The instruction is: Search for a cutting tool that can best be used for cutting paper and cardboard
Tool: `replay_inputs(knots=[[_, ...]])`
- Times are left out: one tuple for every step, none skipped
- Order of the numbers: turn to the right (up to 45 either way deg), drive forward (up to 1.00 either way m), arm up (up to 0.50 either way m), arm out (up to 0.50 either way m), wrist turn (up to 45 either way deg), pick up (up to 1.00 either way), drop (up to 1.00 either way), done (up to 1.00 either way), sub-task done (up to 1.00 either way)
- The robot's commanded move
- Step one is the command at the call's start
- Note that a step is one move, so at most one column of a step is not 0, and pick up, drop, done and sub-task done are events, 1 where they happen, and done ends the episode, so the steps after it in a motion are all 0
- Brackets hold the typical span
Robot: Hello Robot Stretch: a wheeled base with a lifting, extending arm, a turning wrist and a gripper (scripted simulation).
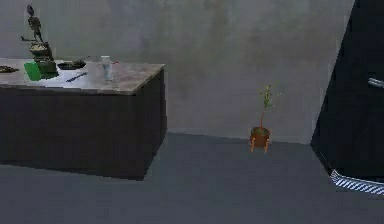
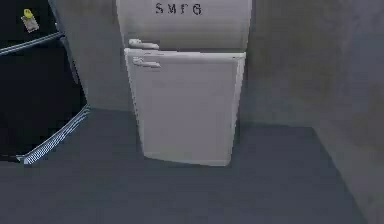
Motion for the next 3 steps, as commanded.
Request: replay_inputs(knots=[[0.0,1.0,0.0,0.0,0.0,0.0,0.0,0.0,0.0],[-3.0,0.0,0.0,0.0,0.0,0.0,0.0,0.0,0.0],[27.0,0.0,0.0,0.0,0.0,0.0,0.0,0.0,0.0]])
